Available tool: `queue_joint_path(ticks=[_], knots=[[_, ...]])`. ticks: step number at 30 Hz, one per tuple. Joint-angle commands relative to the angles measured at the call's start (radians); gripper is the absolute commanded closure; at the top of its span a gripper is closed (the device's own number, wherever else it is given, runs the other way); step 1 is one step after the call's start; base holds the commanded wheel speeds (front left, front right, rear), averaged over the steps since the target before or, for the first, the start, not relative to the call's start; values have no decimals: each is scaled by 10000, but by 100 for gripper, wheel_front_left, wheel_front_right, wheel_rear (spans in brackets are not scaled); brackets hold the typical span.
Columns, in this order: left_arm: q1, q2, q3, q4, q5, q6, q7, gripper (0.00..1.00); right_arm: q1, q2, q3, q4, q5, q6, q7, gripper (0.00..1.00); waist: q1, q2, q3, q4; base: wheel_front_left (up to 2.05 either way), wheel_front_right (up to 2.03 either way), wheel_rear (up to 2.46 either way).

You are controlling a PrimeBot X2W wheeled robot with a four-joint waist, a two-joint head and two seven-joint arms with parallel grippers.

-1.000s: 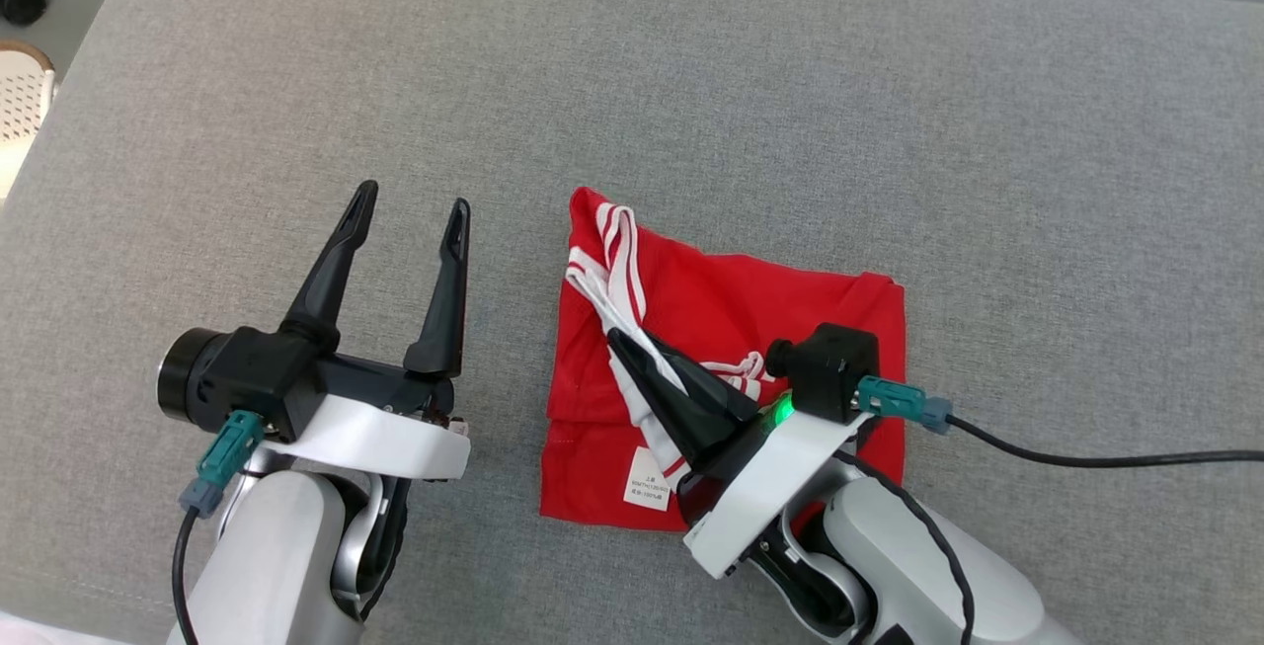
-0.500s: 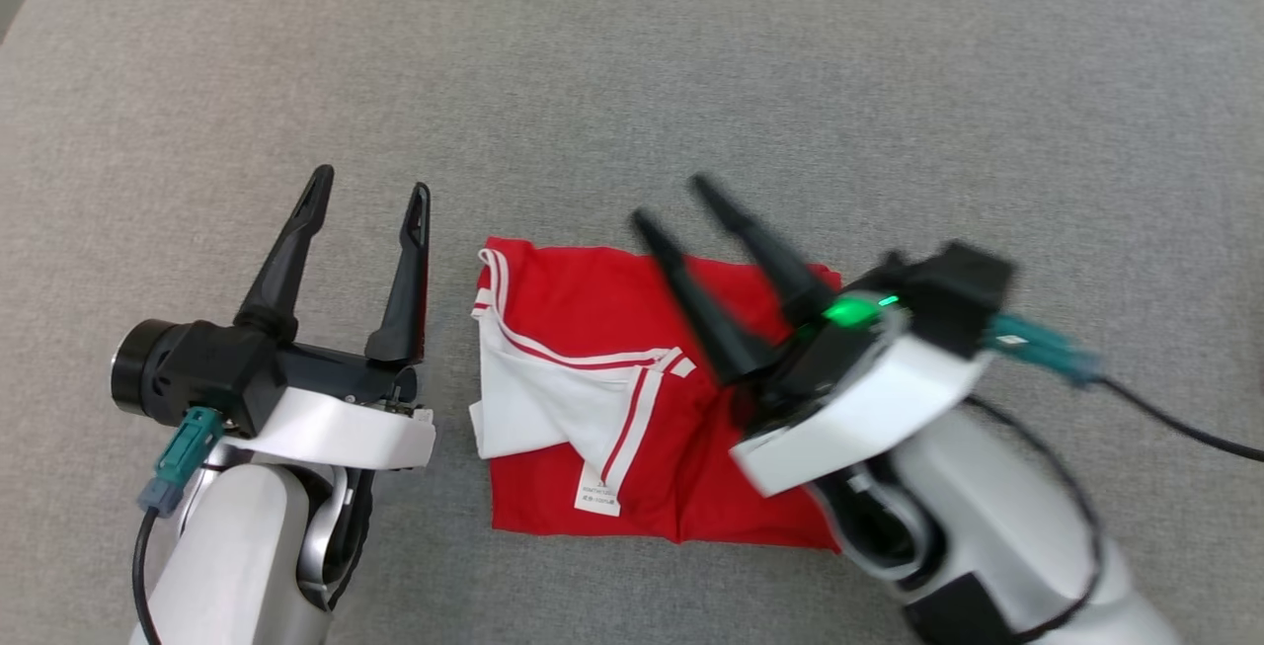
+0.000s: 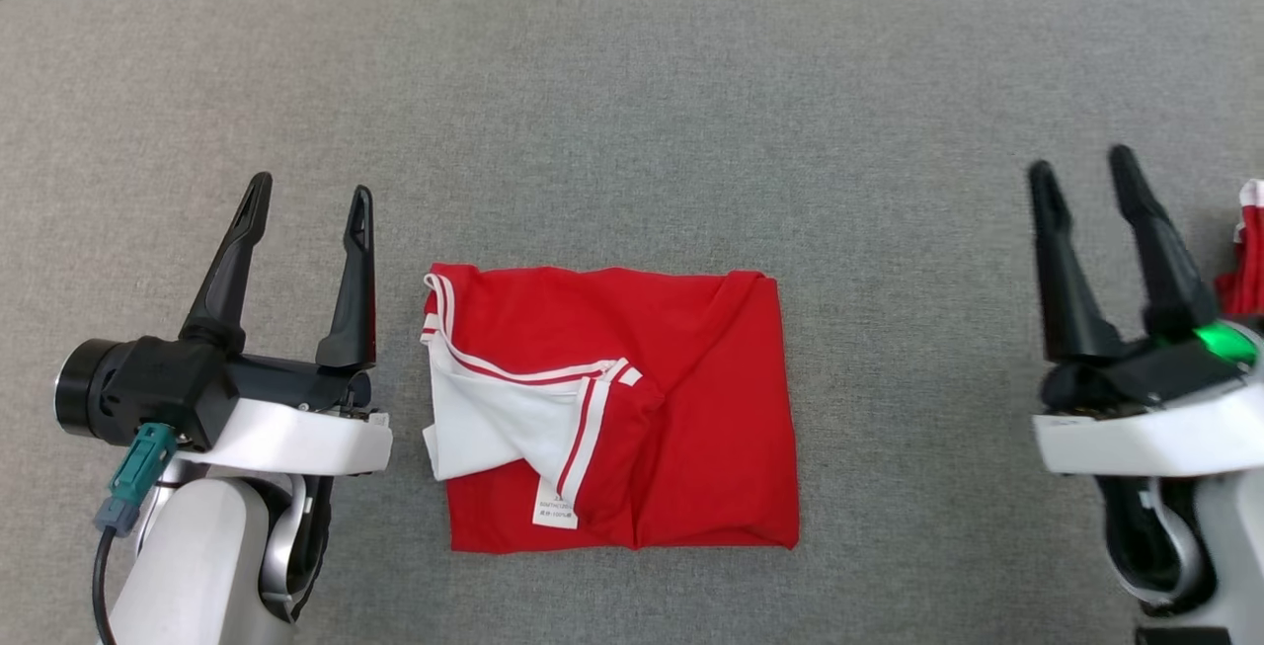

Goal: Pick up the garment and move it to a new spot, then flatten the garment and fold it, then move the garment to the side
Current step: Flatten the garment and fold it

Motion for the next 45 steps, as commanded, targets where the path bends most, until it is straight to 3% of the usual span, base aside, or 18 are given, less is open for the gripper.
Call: queue_joint_path(ticks=[1, 8, 12, 30, 31, 32, 33, 45], knots=[[48, 66, 57, -49, 63, 54, -39, 0, 229, -59, -220, -42, -119, 6, 79, 0, 0, -1, -97, -55, 0, 0, 0], [596, 205, 106, -146, 86, 61, -39, 0, 1822, -44, -1924, -209, -1289, 6, 823, 0, 0, -1, -678, -128, 0, 0, 0], [810, 269, 175, -126, 50, 83, -38, 0, 2423, 84, -2393, -305, -1600, 6, 1161, 0, 0, -1, -943, -138, 0, 0, 0], [1088, 382, -12, -426, -33, 182, 200, 0, 2977, 313, -2552, -823, -1714, 6, 1623, 0, 0, -1, -1173, 39, 0, 0, 0], [1075, 368, -45, -433, -43, 178, 186, 0, 2886, 295, -2432, -794, -1672, 6, 1639, 10, 0, -1, -1139, 86, 0, 0, 0], [1045, 356, -64, -446, -49, 170, 184, 0, 2807, 263, -2266, -743, -1651, 6, 1693, 70, 0, -1, -1101, 136, 0, 0, 0], [1009, 348, -88, -455, -52, 161, 180, 0, 2720, 236, -2097, -696, -1597, 6, 1715, 100, 0, -1, -1064, 187, 0, 0, 0], [579, 106, -402, -248, -91, 51, 76, 0, 1476, 274, 1812, 680, -665, 5, 1942, 100, 0, -1, -750, 1113, 0, 0, 0]])
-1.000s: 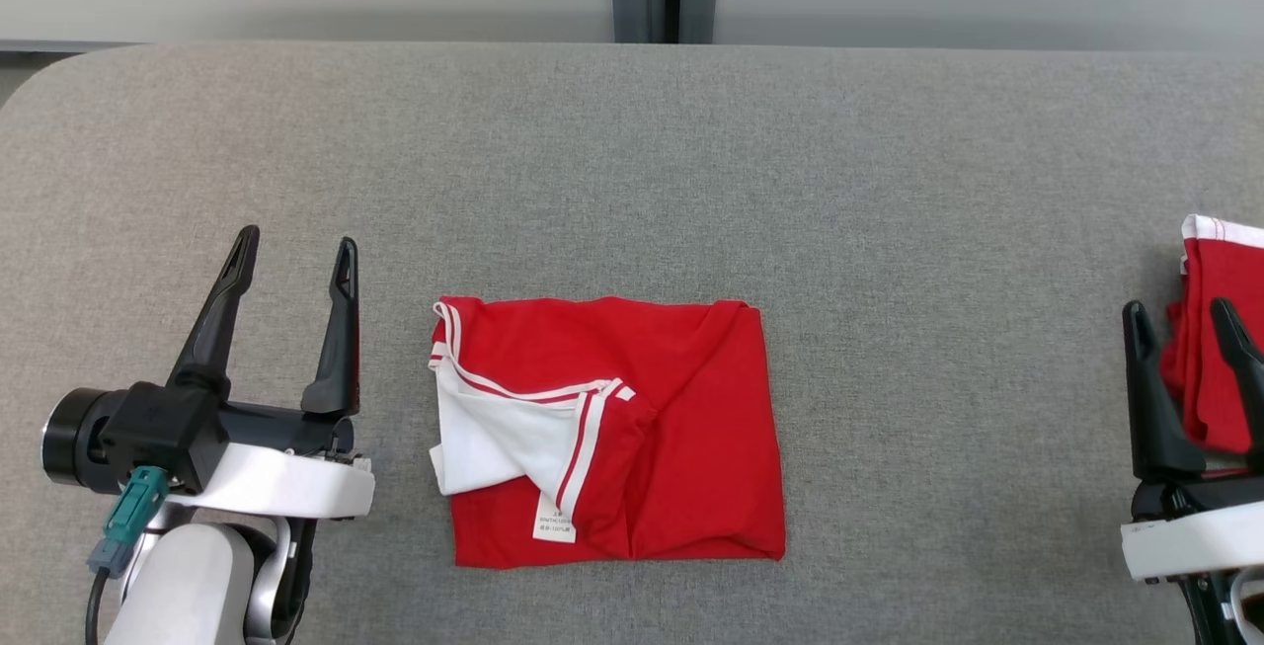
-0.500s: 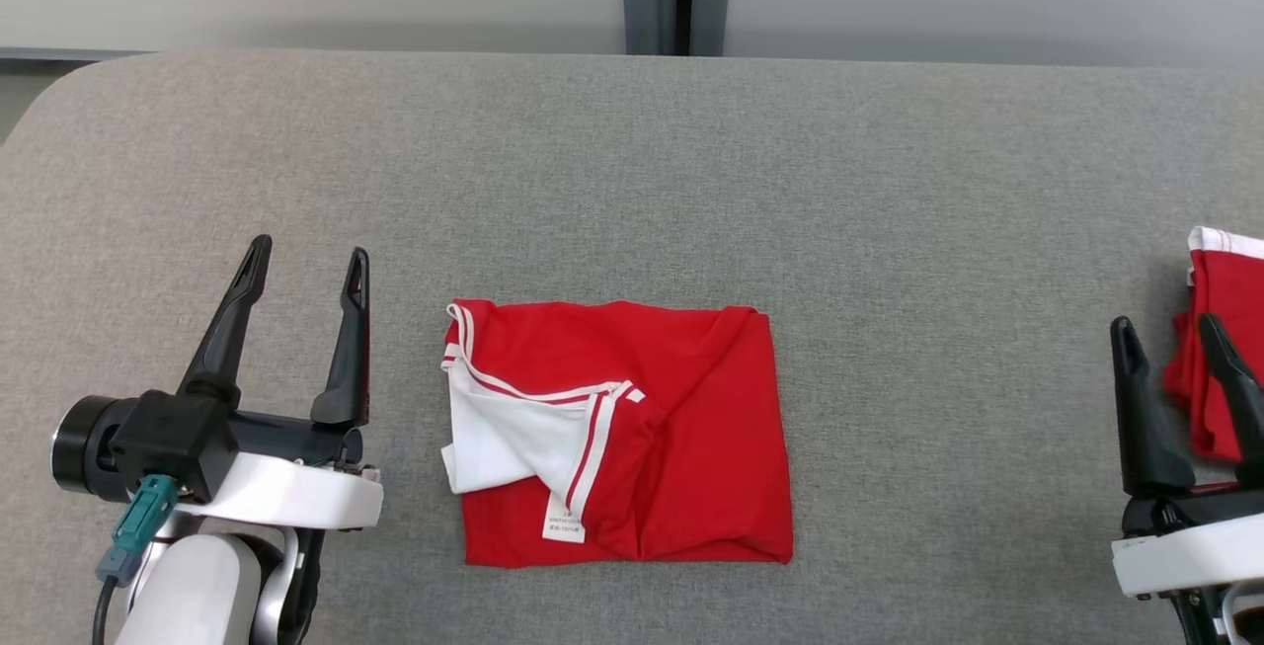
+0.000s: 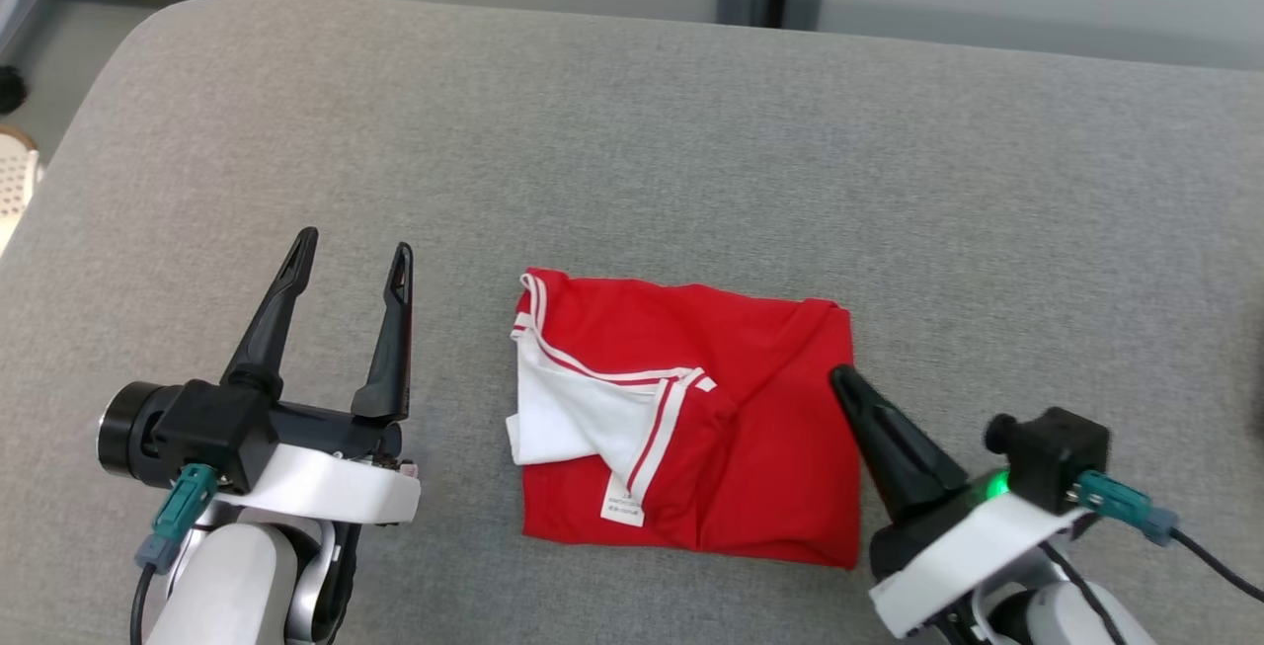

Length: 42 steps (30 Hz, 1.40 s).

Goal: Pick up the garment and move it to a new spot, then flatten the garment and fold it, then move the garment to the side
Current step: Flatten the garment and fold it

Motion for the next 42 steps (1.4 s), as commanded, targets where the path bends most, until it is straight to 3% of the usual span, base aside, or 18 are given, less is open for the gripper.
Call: queue_joint_path(ticks=[1, 14, 26, 31, 42], knots=[[-193, 9, -8, 22, -59, -9, -57, 0, -280, -18, 253, 257, 141, 5, -36, 100, 0, 0, 68, 204, 0, 0, 0], [-623, -381, -317, 397, -15, -234, -144, 0, -1913, -41, 2035, 2714, 910, 5, -121, 100, 0, 0, 511, 1022, 0, 0, 0], [-733, -527, -141, 452, 102, -318, -162, 0, -2955, 355, 4464, 2715, 1876, 5, -380, 100, 0, 0, 668, 944, 0, 0, 0], [-678, -520, 17, 394, 197, -309, -159, 0, -3175, 55, 3697, 2307, 1869, 5, -1101, 100, 0, 0, 628, 669, 0, 0, 0], [-482, -434, 351, 160, 394, -212, -159, 0, -2254, -460, 84, 849, 769, 5, -1353, 100, 0, 0, 389, -148, 0, 0, 0]])
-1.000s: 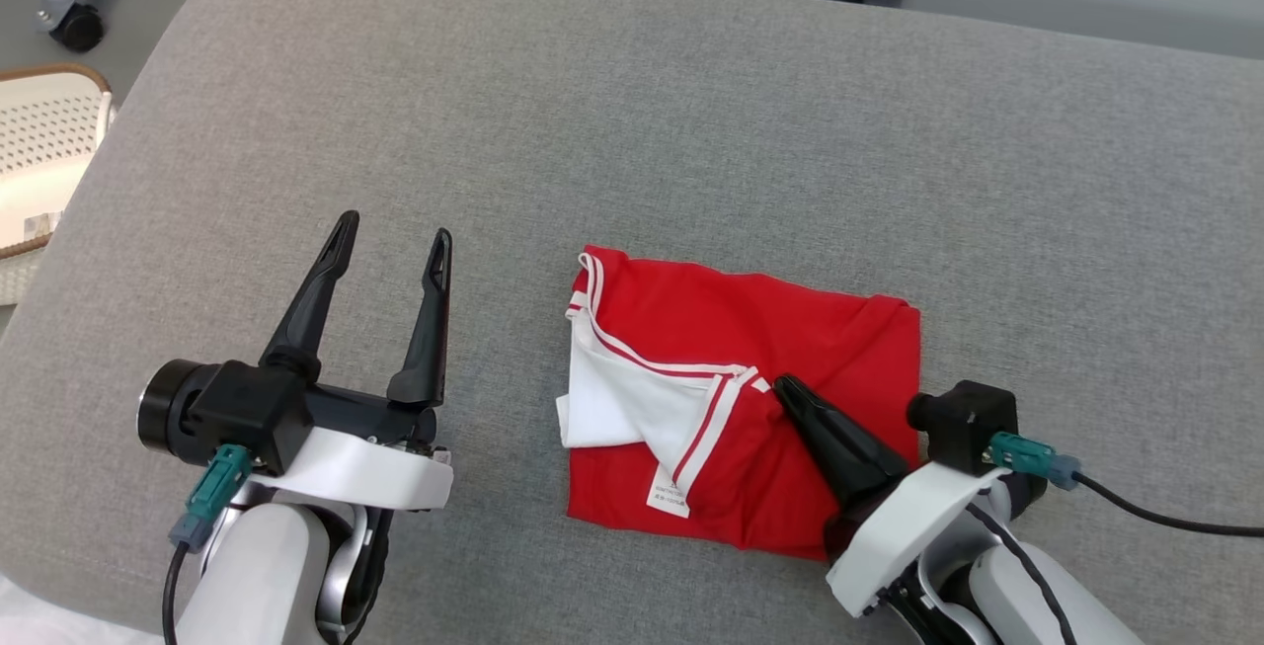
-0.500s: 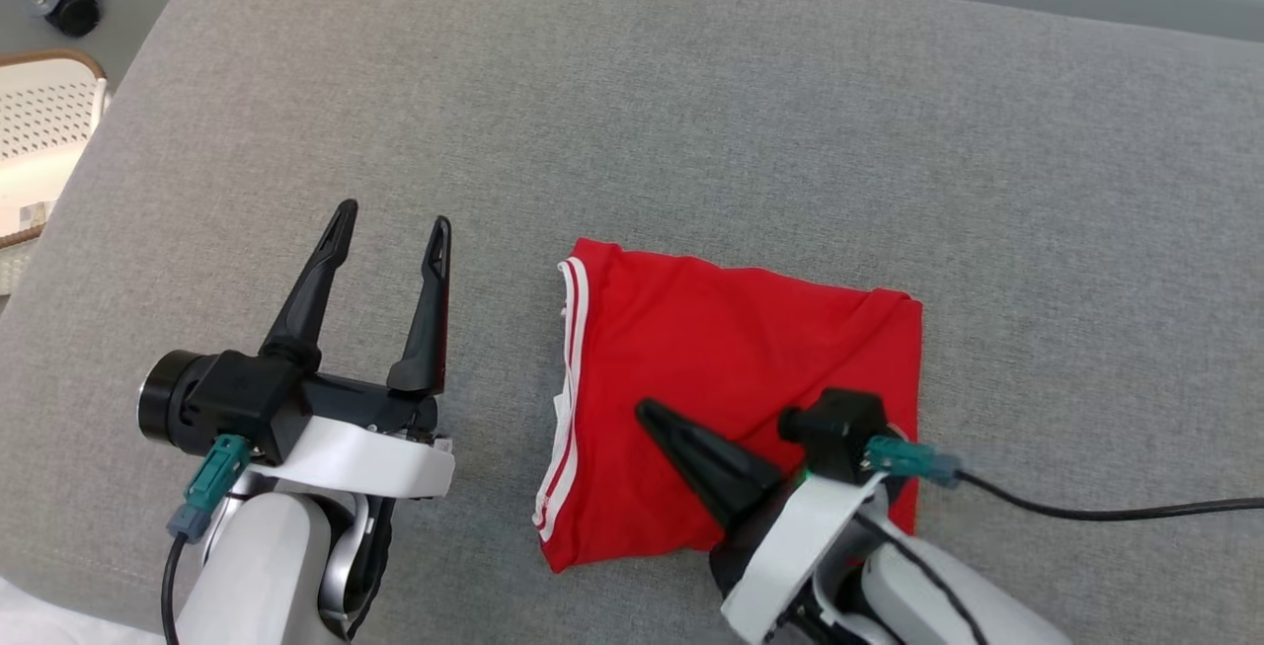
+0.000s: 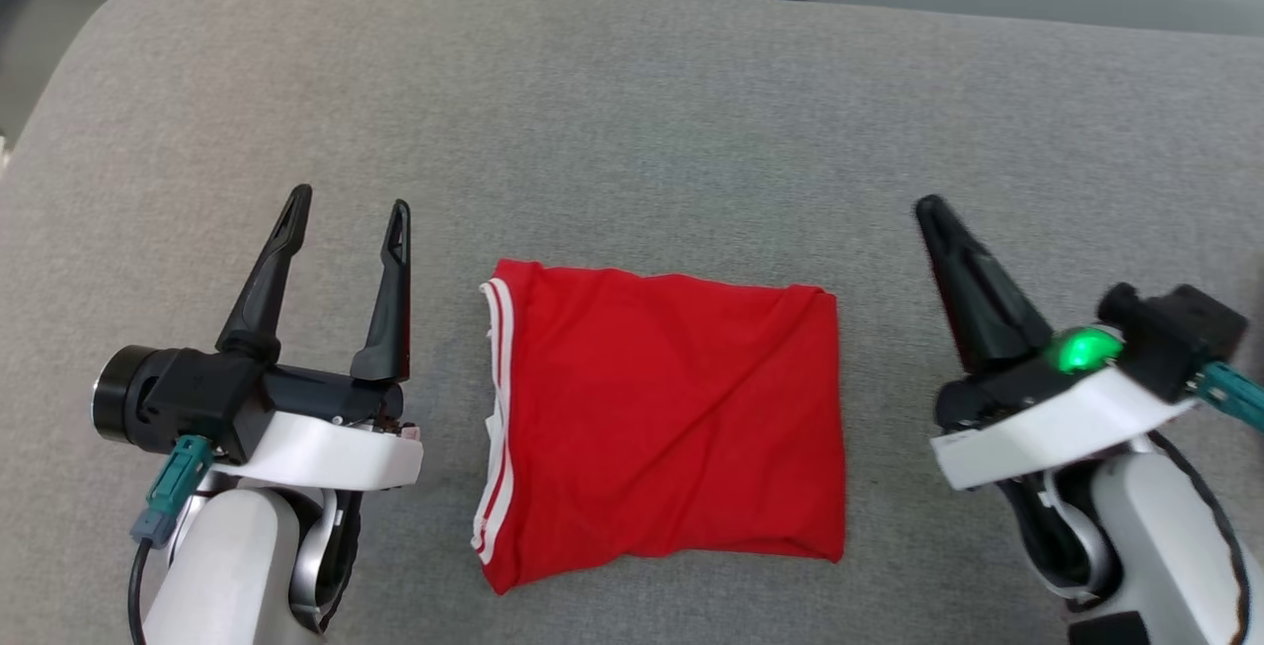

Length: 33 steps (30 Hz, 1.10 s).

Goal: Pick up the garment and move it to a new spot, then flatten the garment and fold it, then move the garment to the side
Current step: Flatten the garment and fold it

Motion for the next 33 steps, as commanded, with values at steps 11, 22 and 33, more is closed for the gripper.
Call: queue_joint_path(ticks=[11, 22, 33], knots=[[458, 247, 262, -54, 91, 155, -37, 0, 1952, 250, -2626, -1453, -1228, 6, 700, 0, 0, 0, -456, -969, 0, 0, 0], [1266, 465, 312, -300, 63, 402, 151, 0, 3640, 765, -4044, -2257, -1878, 6, 1231, 0, 0, 0, -902, -1481, 0, 0, 0], [1473, 478, 174, -714, 83, 571, 369, 0, 3741, 885, -4154, -2461, -2021, 6, 1463, 0, 0, 0, -841, -1433, 0, 0, 0]])
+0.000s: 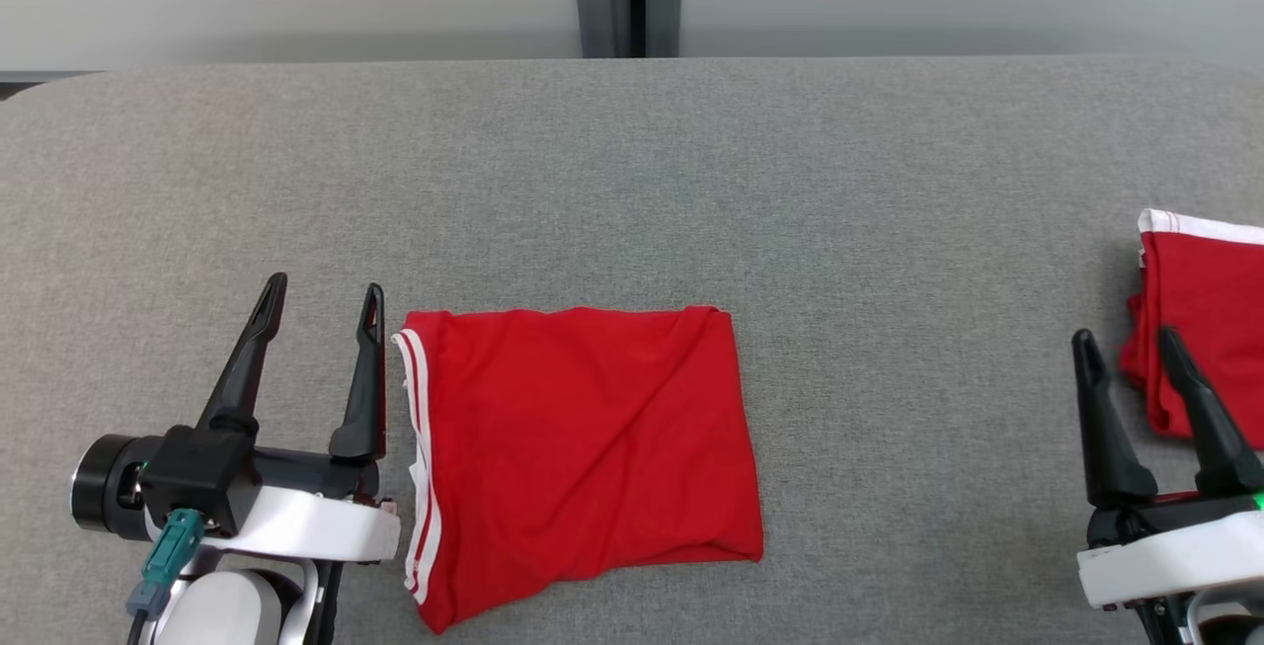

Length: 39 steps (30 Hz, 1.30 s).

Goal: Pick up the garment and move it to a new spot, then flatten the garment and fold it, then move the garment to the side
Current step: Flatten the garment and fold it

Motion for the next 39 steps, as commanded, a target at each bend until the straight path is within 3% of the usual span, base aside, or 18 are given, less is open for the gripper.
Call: queue_joint_path(ticks=[1, 11, 22, 23, 24, 25, 31, 39], knots=[[-46, 44, 4, -56, 23, 9, 16, 0, -116, -56, 79, -45, -43, 6, 52, 0, 0, 0, 32, 68, 0, 0, 0], [-266, -31, -196, -137, 40, 40, 8, 0, -409, -224, 1471, 357, 32, 6, 230, 0, 0, 0, 140, 454, 0, 0, 0], [-601, -181, -432, 11, -28, -25, -122, 0, -1833, -285, 5011, 2305, 662, 6, -461, 0, 0, 0, 534, 1019, 0, 0, 0], [-630, -198, -447, 38, -38, -31, -132, 0, -1998, -257, 5344, 2509, 741, 6, -602, 53, 0, 0, 576, 1077, 0, 0, 0], [-678, -213, -447, 46, -50, -29, -157, 0, -2195, -234, 5673, 2726, 798, 6, -709, 71, 0, 0, 613, 1122, 0, 0, 0], [-712, -229, -454, 65, -50, -37, -164, 0, -2349, -237, 6011, 2965, 857, 6, -752, 100, 0, 0, 639, 1168, 0, 0, 0], [-802, -296, -459, 199, -111, -45, -259, 0, -3257, -301, 6967, 4648, 1143, 5, -1304, 100, 0, 0, 848, 1391, 0, 0, 0], [-1000, -346, -389, 335, -159, -73, -345, 0, -3957, -346, 6881, 7195, 1554, 2, -1782, 100, 0, 0, 1190, 1356, 0, 0, 0]])
